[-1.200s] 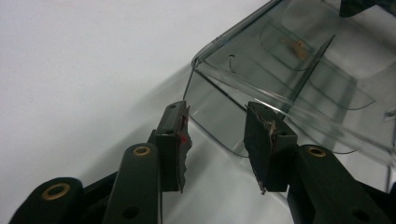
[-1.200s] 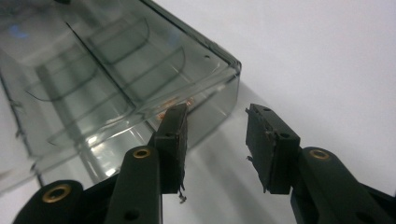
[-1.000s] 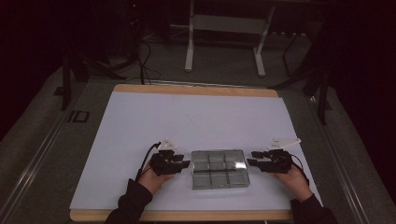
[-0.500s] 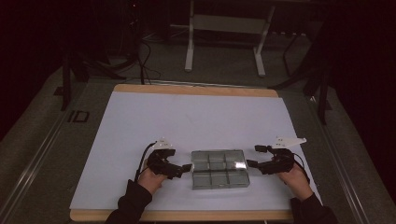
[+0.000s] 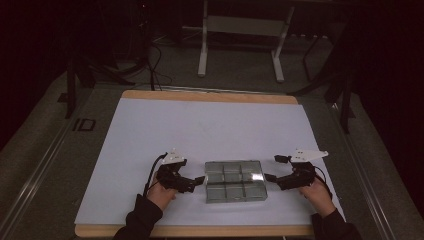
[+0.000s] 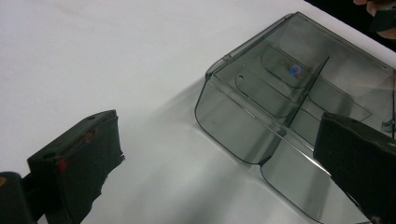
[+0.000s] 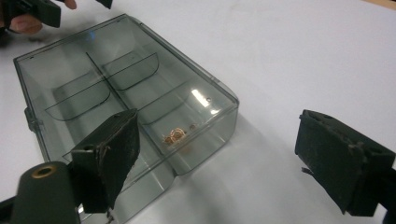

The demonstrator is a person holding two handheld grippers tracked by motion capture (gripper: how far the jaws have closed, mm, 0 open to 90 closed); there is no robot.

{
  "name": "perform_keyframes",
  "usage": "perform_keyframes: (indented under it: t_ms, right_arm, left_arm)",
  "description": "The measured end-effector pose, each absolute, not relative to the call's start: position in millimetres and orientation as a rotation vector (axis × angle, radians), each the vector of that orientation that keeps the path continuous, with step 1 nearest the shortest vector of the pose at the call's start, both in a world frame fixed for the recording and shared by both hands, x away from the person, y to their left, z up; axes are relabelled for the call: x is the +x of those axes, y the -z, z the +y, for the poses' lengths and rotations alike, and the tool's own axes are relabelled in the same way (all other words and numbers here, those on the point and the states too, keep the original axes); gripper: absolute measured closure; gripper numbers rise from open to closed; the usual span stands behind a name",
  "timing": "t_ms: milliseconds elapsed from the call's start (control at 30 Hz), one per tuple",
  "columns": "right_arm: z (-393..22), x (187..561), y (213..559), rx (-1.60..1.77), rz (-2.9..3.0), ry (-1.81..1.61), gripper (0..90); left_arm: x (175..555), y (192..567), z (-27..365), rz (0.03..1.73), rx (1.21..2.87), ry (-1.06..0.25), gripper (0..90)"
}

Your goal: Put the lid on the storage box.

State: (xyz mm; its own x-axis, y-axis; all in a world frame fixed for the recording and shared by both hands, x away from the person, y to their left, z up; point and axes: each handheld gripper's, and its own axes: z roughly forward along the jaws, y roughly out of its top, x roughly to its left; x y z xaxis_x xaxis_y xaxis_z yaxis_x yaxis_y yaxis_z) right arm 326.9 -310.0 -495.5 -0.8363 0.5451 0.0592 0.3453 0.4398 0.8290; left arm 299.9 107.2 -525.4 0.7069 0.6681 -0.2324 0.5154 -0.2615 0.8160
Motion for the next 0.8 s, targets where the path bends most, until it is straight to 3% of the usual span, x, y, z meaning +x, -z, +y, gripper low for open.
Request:
perform_keyframes:
  t_ms: [800]
  right_arm:
    - [-342.3,319.5,519.1,0.892,2.379,-1.258,12.5]
  left_arm:
    - [284.7,537.0,123.6,0.935,1.909,-0.261,1.3]
